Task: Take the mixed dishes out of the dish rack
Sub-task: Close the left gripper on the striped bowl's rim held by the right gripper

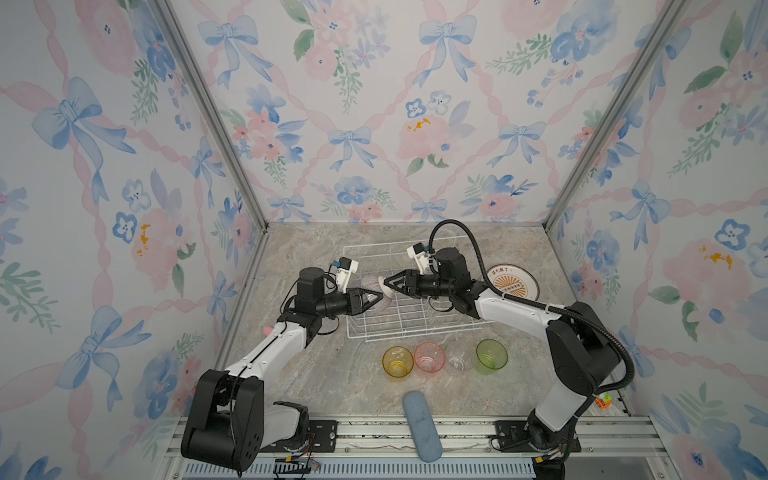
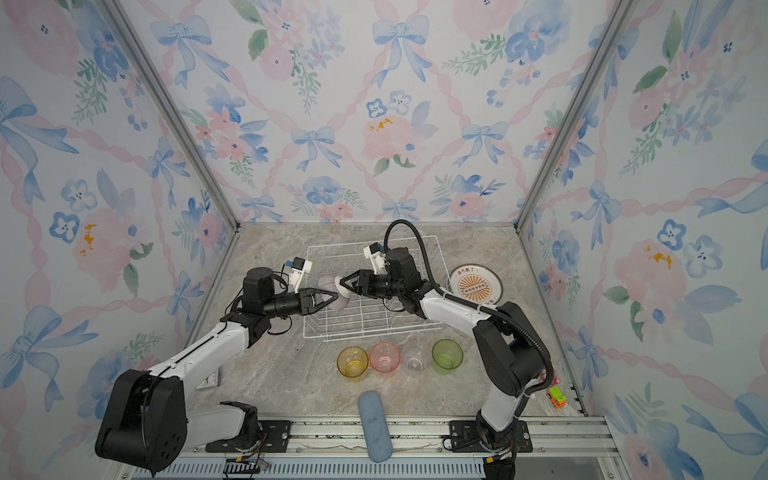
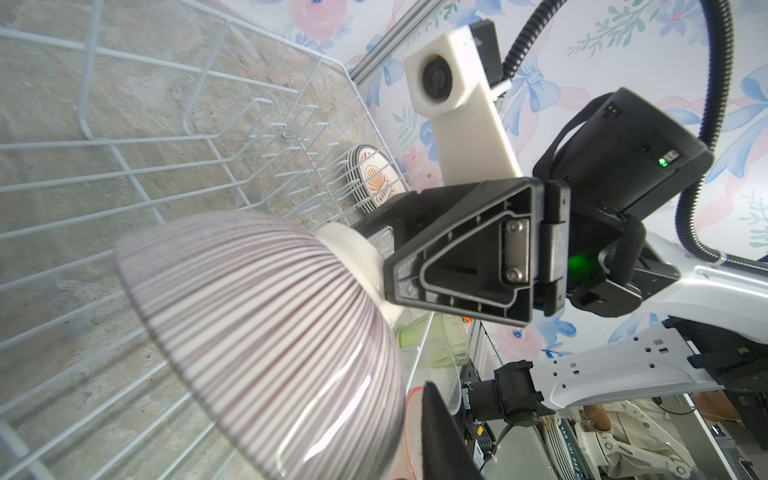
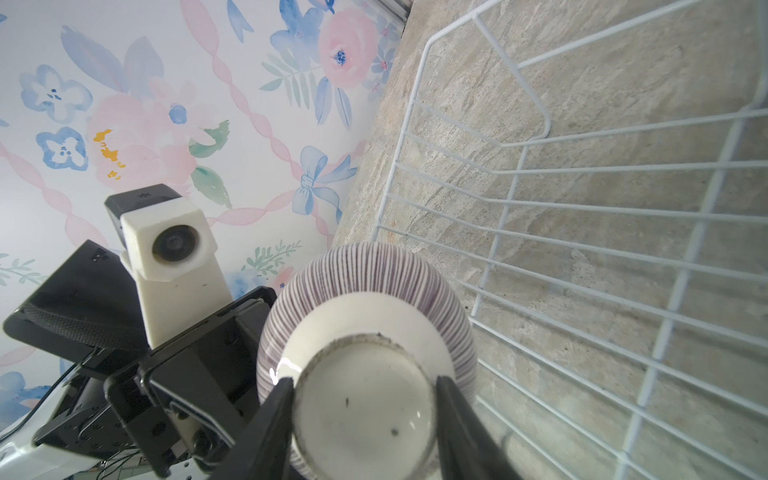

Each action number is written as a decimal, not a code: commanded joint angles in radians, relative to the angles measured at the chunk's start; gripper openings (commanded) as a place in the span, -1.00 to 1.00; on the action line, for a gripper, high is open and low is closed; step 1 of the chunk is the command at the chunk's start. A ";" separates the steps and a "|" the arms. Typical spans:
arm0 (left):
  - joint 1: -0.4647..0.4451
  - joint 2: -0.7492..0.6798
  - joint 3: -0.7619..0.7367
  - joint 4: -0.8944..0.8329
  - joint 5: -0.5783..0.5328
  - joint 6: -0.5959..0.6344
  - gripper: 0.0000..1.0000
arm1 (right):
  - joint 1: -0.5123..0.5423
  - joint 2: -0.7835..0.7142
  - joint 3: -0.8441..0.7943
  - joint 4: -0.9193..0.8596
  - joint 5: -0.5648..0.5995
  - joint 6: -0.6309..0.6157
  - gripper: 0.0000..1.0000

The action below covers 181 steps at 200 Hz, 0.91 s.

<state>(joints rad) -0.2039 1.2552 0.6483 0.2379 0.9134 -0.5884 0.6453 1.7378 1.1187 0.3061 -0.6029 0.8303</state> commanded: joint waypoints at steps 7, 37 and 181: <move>0.001 -0.065 -0.005 0.055 0.002 0.008 -0.41 | 0.013 0.028 0.012 -0.002 0.001 -0.014 -0.53; 0.002 -0.077 0.002 0.039 -0.008 0.007 -0.38 | 0.019 0.032 0.016 0.000 -0.001 -0.013 -0.54; 0.004 -0.095 -0.008 0.007 -0.036 0.043 -1.00 | 0.031 0.037 0.038 -0.027 0.004 -0.034 -0.55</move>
<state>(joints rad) -0.2024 1.1744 0.6277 0.2104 0.8448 -0.5846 0.6697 1.7695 1.1328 0.3088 -0.6144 0.8261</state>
